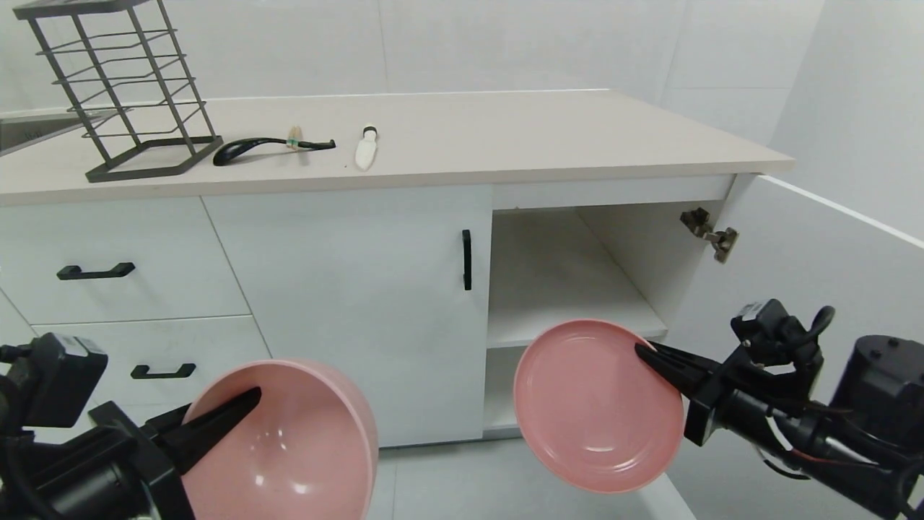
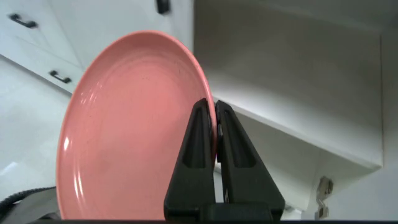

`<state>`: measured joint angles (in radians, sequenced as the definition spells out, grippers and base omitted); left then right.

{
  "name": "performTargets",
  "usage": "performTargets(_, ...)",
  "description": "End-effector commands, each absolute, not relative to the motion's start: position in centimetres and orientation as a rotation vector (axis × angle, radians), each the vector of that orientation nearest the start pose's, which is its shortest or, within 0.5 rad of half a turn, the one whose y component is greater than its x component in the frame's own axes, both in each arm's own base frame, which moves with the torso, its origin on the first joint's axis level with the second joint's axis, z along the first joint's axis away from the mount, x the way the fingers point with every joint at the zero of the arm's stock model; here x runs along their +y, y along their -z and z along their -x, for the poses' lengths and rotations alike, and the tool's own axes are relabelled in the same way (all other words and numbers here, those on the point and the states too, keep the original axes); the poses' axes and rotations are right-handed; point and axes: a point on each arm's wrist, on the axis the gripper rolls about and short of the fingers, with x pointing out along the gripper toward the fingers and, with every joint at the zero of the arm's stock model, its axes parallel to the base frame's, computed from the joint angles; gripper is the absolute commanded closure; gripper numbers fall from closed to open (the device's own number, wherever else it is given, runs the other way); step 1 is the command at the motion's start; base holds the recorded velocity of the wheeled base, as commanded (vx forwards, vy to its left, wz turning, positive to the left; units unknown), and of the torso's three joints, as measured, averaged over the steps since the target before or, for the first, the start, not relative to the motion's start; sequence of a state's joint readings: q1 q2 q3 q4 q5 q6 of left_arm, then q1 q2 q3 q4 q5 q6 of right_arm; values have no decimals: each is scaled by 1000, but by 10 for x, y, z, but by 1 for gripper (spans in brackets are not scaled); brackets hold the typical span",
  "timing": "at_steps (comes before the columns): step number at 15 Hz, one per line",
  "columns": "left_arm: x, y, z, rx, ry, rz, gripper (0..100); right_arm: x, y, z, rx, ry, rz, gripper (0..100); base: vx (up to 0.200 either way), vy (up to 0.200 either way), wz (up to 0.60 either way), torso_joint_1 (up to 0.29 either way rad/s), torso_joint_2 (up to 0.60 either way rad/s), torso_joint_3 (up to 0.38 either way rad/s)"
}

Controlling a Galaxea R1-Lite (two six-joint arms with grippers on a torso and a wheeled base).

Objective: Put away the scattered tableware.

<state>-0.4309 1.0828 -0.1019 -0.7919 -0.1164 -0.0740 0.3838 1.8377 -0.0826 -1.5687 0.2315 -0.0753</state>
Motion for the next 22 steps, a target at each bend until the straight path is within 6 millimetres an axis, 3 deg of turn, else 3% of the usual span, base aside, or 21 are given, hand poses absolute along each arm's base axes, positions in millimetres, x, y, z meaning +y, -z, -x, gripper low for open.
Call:
performTargets(1,-54,-142,-107,209,549,42,100,91,-67,-219,230,-609,89,100,0,0,0,-2,90,32)
performTargets(5,-54,-137,-106,241,554,29,100,72,-60,-231,254,-519,77,100,50,0,0,-1,15,24)
performTargets(8,-54,-135,-106,247,559,24,100,67,-46,-237,311,-495,74,100,200,0,0,-6,-1,48)
performTargets(11,-58,-133,-102,250,599,17,100,64,-43,-240,328,-473,49,100,0,0,0,0,0,0)
performTargets(15,-58,-132,-102,252,602,16,100,58,-40,-222,384,-465,46,100,0,0,0,0,0,0)
performTargets(17,-58,-133,-102,251,601,18,100,56,-51,-224,329,-435,48,100,0,0,0,0,0,0)
performTargets(22,-58,-133,-102,252,601,18,100,52,-51,-221,336,-414,48,100,0,0,0,0,0,0)
